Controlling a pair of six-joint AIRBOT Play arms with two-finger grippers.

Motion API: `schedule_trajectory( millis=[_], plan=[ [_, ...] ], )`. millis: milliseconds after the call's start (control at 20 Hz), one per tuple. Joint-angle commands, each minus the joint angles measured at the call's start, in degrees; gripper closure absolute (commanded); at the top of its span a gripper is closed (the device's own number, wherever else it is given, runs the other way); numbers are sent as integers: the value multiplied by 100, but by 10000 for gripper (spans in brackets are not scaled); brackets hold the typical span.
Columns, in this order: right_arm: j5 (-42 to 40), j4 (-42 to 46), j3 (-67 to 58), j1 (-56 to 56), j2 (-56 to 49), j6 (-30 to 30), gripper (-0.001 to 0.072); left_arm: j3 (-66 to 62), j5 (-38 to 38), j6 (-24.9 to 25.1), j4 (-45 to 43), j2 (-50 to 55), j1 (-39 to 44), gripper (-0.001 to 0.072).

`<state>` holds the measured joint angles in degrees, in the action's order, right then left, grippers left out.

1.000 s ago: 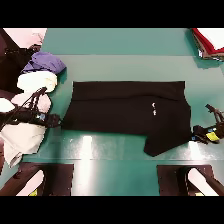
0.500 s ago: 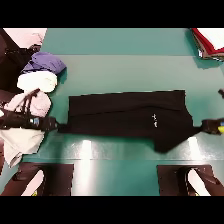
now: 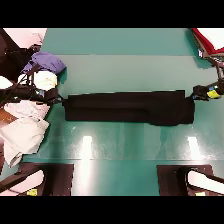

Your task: Fold the shirts.

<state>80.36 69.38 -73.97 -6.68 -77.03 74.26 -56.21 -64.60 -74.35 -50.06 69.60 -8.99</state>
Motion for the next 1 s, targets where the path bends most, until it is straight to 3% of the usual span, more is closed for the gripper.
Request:
schedule_trajectory(
  millis=[0, 50, 100, 150, 200, 250, 400, 450, 500, 550, 650, 750, 950],
  plan=[
    [-170, -426, -612, 26, -898, 59, 687, -273, 640, 133, 417, 894, -4, 683],
    [-234, -581, -730, 24, -1080, 76, 685, -319, 782, 127, 496, 1049, -4, 672],
    [-315, -761, -870, 20, -1263, 79, 672, -380, 905, 72, 601, 1178, -4, 385],
    [-398, -938, -1010, 9, -1421, 76, 528, -446, 992, 0, 719, 1244, -4, 144],
    [-485, -1093, -1163, 2, -1563, 76, 308, -525, 1056, -83, 815, 1266, -4, 172],
    [-494, -1209, -1331, -26, -1705, 76, 167, -634, 1040, -68, 879, 1263, -4, 169],
    [90, -1239, -1558, -247, -1858, -96, 166, -1093, 245, -13, 894, 1263, -4, 170],
    [273, -1237, -1497, -380, -1849, -214, 165, -1156, 4, -9, 896, 1261, -2, 266],
    [389, -1241, -1362, -555, -1814, -256, 166, -1167, -142, 146, 901, 1259, 39, 522],
    [393, -1244, -1163, -748, -1755, -299, 166, -1163, -240, 352, 887, 1259, 118, 679],
    [361, -1246, -717, -1113, -1639, -476, 164, -1163, -232, 387, 890, 1259, 387, 683],
    [369, -1257, -278, -1517, -1628, -680, 49, -1163, -120, 385, 890, 1261, 778, 683],
    [387, -1593, 168, -1993, -1902, -1156, 35, -1163, 173, 380, 887, 1266, 1543, 683]
  ],
)
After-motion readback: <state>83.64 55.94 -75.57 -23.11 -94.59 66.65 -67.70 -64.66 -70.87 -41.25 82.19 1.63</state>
